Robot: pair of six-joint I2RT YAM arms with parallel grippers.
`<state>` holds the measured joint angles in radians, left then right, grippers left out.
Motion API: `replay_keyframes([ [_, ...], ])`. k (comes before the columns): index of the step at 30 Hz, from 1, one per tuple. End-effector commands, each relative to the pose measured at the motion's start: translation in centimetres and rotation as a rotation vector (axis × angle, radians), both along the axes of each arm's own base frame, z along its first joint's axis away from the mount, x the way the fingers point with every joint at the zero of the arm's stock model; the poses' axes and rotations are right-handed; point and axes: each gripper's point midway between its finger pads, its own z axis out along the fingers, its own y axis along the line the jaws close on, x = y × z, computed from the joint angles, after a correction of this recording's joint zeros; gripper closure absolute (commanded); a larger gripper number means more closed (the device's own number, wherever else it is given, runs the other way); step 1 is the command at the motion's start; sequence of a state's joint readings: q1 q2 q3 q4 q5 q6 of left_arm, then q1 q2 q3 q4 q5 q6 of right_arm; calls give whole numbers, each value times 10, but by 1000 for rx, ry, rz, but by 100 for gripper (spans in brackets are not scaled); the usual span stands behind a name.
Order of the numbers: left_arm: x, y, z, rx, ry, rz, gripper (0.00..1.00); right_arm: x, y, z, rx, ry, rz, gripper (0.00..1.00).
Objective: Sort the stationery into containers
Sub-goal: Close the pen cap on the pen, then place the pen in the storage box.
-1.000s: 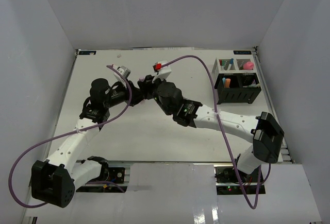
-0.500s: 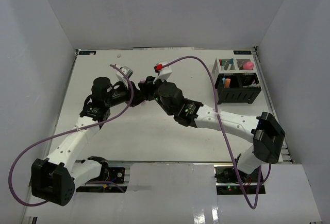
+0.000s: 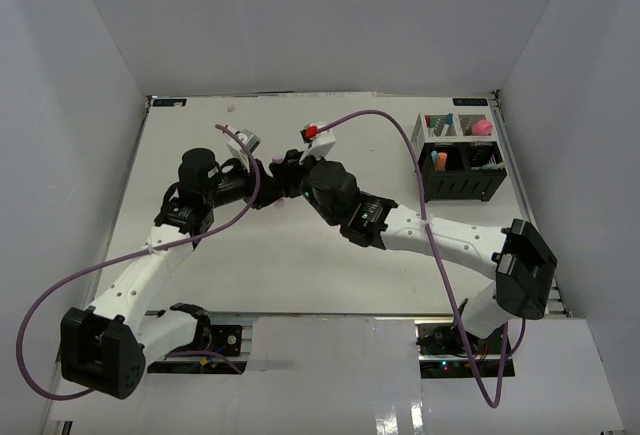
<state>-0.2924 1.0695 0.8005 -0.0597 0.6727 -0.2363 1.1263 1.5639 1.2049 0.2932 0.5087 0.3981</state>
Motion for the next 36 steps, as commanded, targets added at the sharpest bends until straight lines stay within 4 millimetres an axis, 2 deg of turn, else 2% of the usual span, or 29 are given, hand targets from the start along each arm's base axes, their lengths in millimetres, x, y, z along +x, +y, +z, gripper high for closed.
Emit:
replay_keyframes([
  [1,24,20,145,-153,-541,137,78,-104,-23,-160,-490,346,290,92],
  [2,19,20,140,-151,-531,125,75,-100,-22,-154,-480,333,273,92],
  [3,16,18,123,-140,-494,109,73,-93,-23,-147,-468,314,245,92],
  [5,6,15,108,-133,-451,73,67,-84,-21,-134,-434,287,210,92],
  [6,3,15,91,-121,-410,63,66,-76,-23,-129,-428,271,178,92],
  [9,-7,12,67,-100,-349,32,60,-61,-23,-112,-400,237,125,92],
  [14,-22,7,45,-82,-280,-34,52,-39,-29,-96,-376,204,55,92],
  [15,-24,6,40,-81,-258,-43,47,-31,-34,-94,-373,199,32,92],
  [17,-26,6,30,-76,-227,-48,43,-23,-43,-93,-375,196,2,92],
  [20,-23,9,19,-53,-182,-22,36,-1,-69,-87,-389,172,-72,92],
  [21,-19,12,15,-42,-168,9,33,11,-87,-89,-409,166,-133,92],
  [22,-16,14,11,-34,-152,33,30,27,-110,-82,-422,142,-199,92],
  [23,-13,17,10,-28,-141,60,27,35,-123,-79,-431,131,-235,92],
  [24,-5,23,7,-13,-129,115,20,42,-138,-80,-438,116,-270,92],
  [25,0,26,3,-1,-111,147,18,48,-155,-65,-439,68,-300,92],
  [26,3,30,0,14,-88,181,14,64,-181,-60,-437,50,-376,92],
  [27,7,36,-6,33,-63,219,11,70,-198,-55,-439,31,-415,92],
  [28,15,44,-9,53,-50,286,6,75,-214,-39,-382,-24,-460,92],
  [29,17,48,-14,69,-27,313,3,88,-244,-32,-399,-57,-534,92],
  [31,23,57,-18,85,-13,374,2,94,-274,-12,-341,-150,-608,92],
  [32,23,59,-19,90,-7,386,2,100,-298,-5,-354,-183,-665,92],
  [36,26,68,-22,104,-2,441,2,111,-356,21,-330,-293,-804,92],
])
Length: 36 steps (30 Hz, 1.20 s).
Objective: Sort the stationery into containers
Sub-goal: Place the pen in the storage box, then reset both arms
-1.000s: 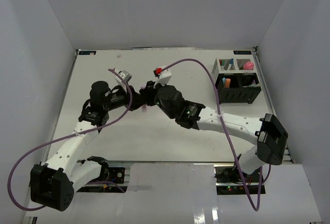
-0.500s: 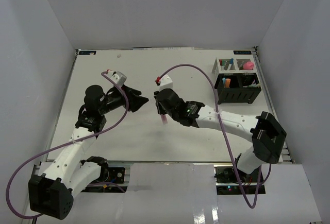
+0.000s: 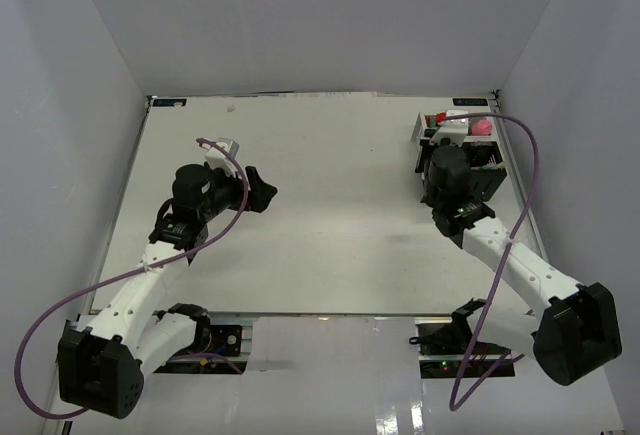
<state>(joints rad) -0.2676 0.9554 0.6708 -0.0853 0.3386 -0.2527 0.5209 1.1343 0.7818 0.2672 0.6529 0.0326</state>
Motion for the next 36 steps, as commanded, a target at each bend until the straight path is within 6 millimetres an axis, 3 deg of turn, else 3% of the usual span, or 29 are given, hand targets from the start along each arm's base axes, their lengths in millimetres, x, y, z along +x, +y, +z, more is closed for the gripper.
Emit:
replay_keyframes([
  [1,9,16,15,19,-27,109,2,16,-39,53,-11,-221,-90,92],
  [4,10,20,16,29,-31,129,2,32,-73,50,-25,-228,-150,92],
  [11,9,23,19,34,-48,142,2,62,-94,39,-71,-261,-160,92],
  [14,9,23,19,36,-47,141,2,72,-95,23,-63,-229,-143,90],
  [17,10,24,20,38,-51,145,2,74,-90,3,-43,-191,-125,80],
  [22,10,26,20,42,-56,153,2,62,-92,-11,-20,-171,-126,46],
  [23,9,26,21,40,-57,154,2,58,-92,-7,-18,-177,-122,33],
  [26,10,26,22,38,-59,156,2,46,-92,3,-13,-174,-114,14],
  [28,9,27,23,38,-62,159,2,37,-92,8,-12,-163,-103,9],
  [29,9,27,24,37,-65,160,2,28,-92,25,4,-195,-98,4],
  [31,9,29,24,40,-68,169,2,17,-89,35,17,-169,-72,2],
  [32,9,30,27,38,-75,175,2,5,-89,53,37,-198,-60,2],
  [36,7,36,43,28,-106,213,2,-31,-82,86,70,-190,9,7],
])
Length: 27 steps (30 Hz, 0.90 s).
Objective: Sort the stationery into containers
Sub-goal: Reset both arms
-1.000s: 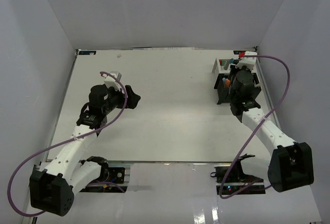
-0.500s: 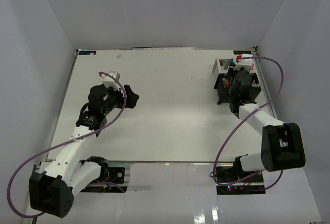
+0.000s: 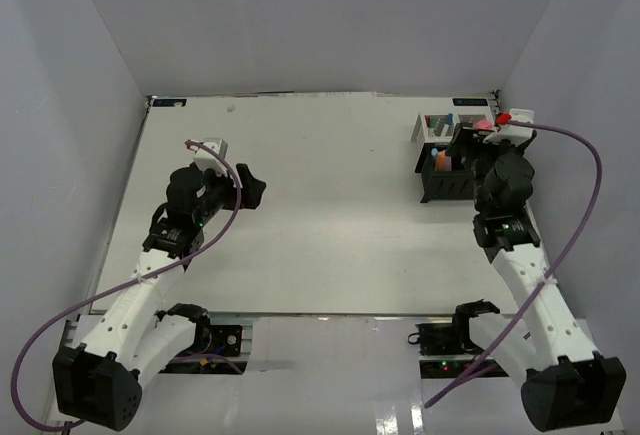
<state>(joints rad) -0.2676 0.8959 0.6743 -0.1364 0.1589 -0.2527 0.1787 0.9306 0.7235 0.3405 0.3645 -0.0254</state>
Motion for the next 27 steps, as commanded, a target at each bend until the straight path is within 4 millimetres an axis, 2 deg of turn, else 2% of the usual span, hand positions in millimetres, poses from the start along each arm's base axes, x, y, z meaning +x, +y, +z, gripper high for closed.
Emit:
replay_keyframes([
  [1,0,8,43,-22,-92,45,2,-32,8,41,45,-14,76,8],
  [2,-2,10,50,-26,-101,55,2,-50,6,45,50,-4,81,10],
  [3,-6,12,56,-26,-101,61,2,-60,6,51,52,-15,89,10],
  [4,-7,14,73,-31,-132,72,2,-70,4,53,50,-10,89,10],
  [5,-9,19,82,-27,-146,93,2,-88,1,68,59,-54,87,10],
  [6,-15,23,99,-26,-171,104,2,-98,-2,65,62,-42,84,10],
  [7,-18,28,108,-23,-185,121,2,-106,-2,68,72,-57,90,10],
  [8,-22,31,116,-21,-197,136,2,-123,-5,80,88,-103,91,10],
  [9,-26,38,117,-5,-189,161,2,-131,-5,73,96,-71,95,10],
  [10,-34,44,136,-12,-231,183,2,-139,-6,73,94,-71,100,10],
  [12,-43,52,141,-1,-231,207,2,-158,-9,78,81,-89,100,10],
  [13,-52,55,150,-6,-256,212,2,-164,-10,71,72,-69,104,10],
  [15,-62,61,155,-5,-268,230,2,-181,-4,69,76,-105,155,10],
  [17,-75,65,159,-22,-291,239,2,-199,-9,68,75,-150,152,10],
  [20,-92,71,159,-57,-310,258,2,-212,-16,62,68,-195,136,10],
  [27,-109,86,135,-66,-312,317,2,-217,-19,45,61,-193,130,10],
])
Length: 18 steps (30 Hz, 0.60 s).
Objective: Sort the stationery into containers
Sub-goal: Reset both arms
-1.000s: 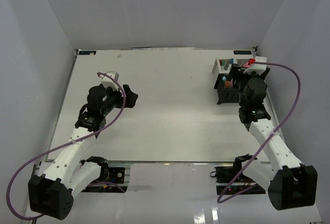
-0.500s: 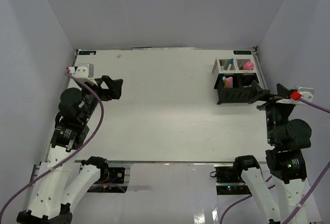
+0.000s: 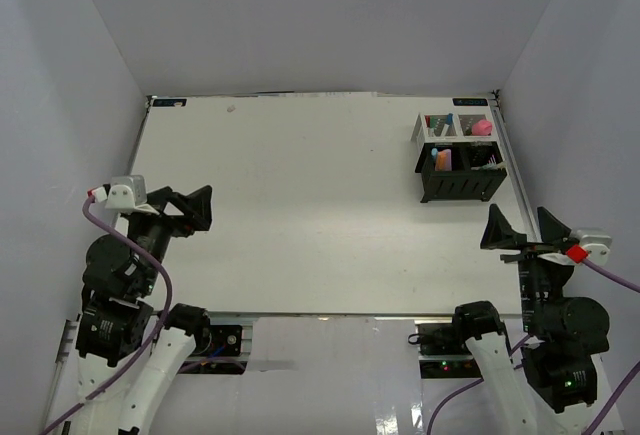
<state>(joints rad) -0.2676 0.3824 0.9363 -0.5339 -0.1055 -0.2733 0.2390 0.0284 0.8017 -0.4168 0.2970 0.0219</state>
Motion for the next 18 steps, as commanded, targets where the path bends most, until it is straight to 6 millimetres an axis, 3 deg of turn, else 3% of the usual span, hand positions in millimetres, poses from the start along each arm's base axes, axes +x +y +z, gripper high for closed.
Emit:
replay_keyframes([
  [1,-2,11,-25,7,56,59,2,2,0,-14,-21,30,-3,10],
  [11,9,-1,-67,-12,155,19,2,8,4,-24,-32,57,15,10],
  [18,14,-7,-75,-10,176,-1,2,10,7,-27,-37,65,25,10],
])
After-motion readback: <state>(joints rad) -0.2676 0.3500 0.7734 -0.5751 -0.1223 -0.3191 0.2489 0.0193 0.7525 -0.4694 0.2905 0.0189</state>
